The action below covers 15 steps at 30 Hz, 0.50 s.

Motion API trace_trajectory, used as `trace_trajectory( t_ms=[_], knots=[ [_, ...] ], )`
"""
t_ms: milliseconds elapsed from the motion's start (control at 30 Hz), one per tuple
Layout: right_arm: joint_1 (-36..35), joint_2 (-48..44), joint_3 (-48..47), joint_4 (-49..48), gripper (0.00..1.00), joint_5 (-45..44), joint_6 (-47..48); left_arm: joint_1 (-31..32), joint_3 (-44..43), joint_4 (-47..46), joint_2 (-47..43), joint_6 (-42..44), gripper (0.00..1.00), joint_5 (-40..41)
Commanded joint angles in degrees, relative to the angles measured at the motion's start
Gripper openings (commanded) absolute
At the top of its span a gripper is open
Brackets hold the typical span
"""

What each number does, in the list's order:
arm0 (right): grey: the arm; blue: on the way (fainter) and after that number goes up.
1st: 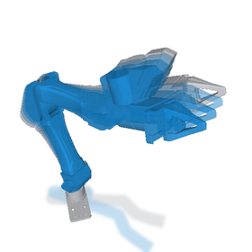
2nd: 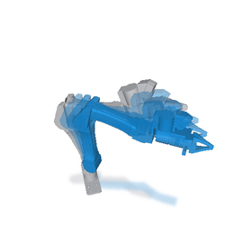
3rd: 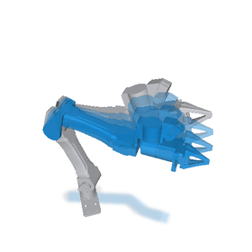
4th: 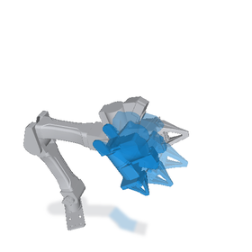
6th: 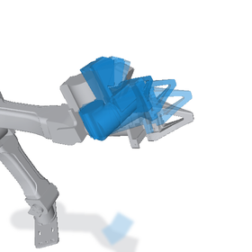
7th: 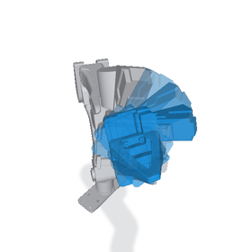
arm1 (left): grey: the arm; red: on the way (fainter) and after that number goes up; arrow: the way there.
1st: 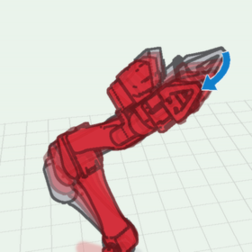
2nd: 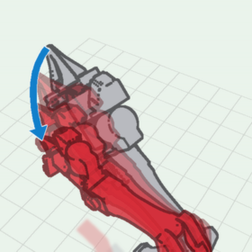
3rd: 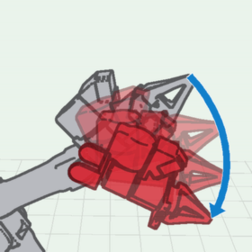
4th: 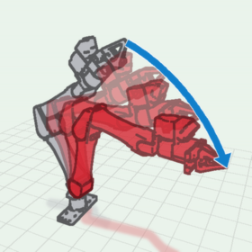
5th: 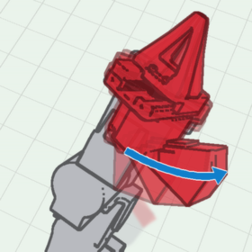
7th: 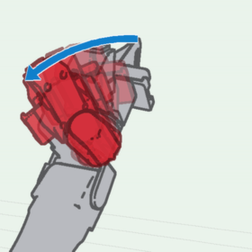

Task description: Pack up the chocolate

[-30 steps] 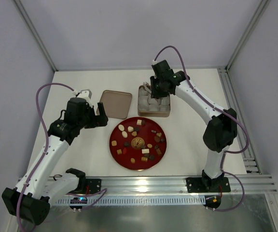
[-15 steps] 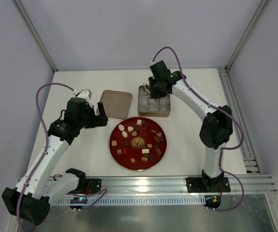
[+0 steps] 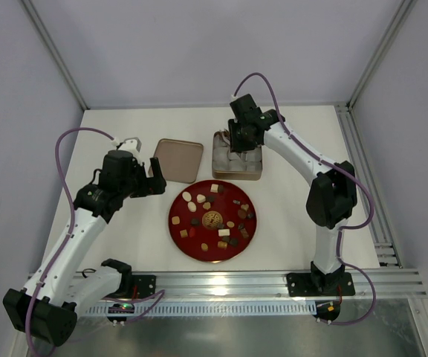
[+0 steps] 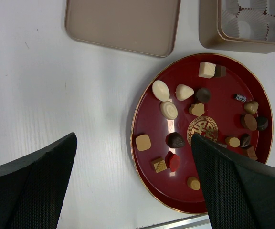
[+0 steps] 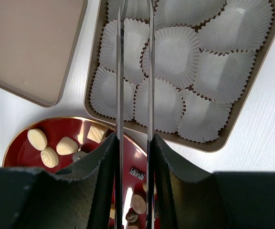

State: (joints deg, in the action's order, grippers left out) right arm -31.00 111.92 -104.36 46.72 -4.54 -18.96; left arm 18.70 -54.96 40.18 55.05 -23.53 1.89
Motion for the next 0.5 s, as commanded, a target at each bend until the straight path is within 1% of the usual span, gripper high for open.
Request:
trace_trajectory(
  t_ms=[0, 133, 167, 200, 367, 467],
  knots=[
    [-0.2, 0.2, -1.2, -2.1, 0.37, -0.6, 0.3, 0.1, -0.3, -0.4, -0.2, 0.3, 1.0, 0.3],
    [-0.2, 0.2, -1.5, -1.9, 0.38, -0.6, 0.4, 0.1, -0.3, -0.5, -0.4, 0.2, 1.0, 0.3],
    [-0.1, 0.2, -1.6, -1.8, 0.41, -0.6, 0.4, 0.1, -0.4, -0.4, -0.3, 0.2, 1.0, 0.2],
    [-0.2, 0.1, -1.6, -1.6, 0.42, -0.6, 0.5, 0.1, -0.3, -0.4, -0.3, 0.2, 1.0, 0.1],
    [-0.2, -1.0, -1.7, -1.0, 0.42, -1.1, 0.4, 0.1, -0.3, -0.3, -0.4, 0.2, 1.0, 0.1],
    [-0.2, -3.2, -1.8, -0.7, 0.42, -1.6, 0.6, 0.1, -0.4, -0.4, -0.5, 0.2, 1.0, 0.0]
  ],
)
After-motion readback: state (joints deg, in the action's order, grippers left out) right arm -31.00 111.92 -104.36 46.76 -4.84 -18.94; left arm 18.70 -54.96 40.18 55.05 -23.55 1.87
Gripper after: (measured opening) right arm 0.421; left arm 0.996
